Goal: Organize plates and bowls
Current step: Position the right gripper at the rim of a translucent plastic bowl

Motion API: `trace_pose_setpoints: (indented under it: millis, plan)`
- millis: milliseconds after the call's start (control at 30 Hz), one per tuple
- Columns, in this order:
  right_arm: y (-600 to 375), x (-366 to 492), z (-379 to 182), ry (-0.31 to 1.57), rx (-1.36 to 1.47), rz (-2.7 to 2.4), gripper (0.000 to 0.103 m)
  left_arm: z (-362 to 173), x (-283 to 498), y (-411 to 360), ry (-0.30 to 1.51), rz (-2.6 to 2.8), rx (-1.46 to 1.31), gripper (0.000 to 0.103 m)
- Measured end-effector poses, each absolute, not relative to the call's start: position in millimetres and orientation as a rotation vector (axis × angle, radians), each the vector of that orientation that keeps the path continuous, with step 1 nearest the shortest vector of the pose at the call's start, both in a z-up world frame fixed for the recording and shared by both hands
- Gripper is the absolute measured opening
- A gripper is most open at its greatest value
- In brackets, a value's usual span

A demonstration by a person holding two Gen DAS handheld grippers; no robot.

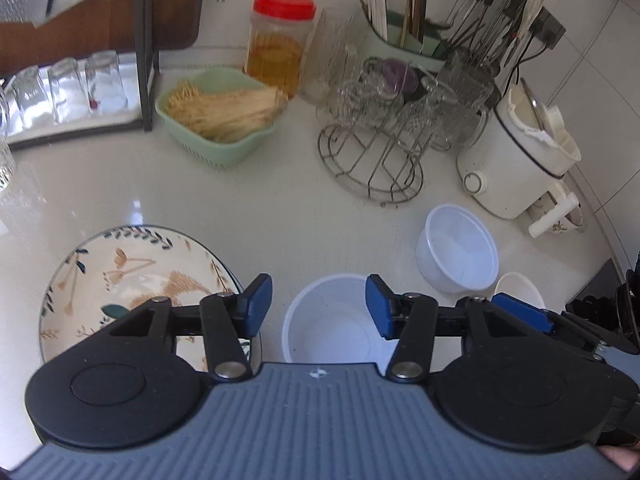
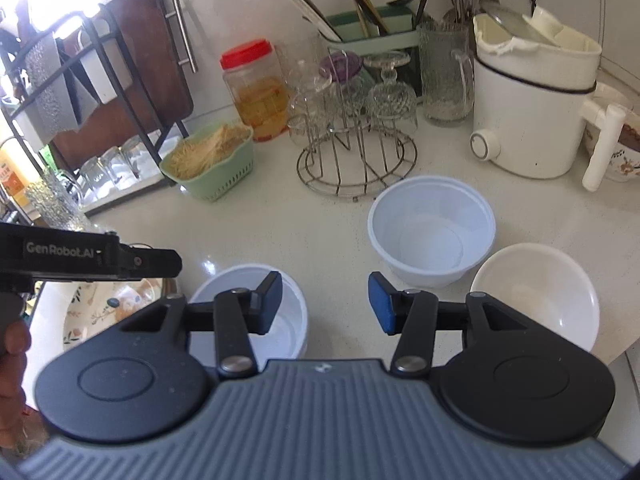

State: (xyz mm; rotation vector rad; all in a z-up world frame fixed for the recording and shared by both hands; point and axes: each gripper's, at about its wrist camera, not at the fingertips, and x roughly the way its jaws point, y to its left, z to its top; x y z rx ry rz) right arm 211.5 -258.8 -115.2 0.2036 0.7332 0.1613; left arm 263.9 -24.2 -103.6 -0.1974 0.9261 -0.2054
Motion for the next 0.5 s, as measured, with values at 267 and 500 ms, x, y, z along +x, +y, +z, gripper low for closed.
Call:
trace_pose_setpoints:
  millis: [267, 500]
  plan:
    - [-256, 194, -79, 0.663, 0.206, 0.165, 0.051, -67, 244, -22, 0.859, -0.225, -0.177, 0.06]
    - [-256, 177, -54, 0.616, 0.213, 0.163, 0.051, -46, 229, -28, 0.834, -0.241, -0.151, 0.06]
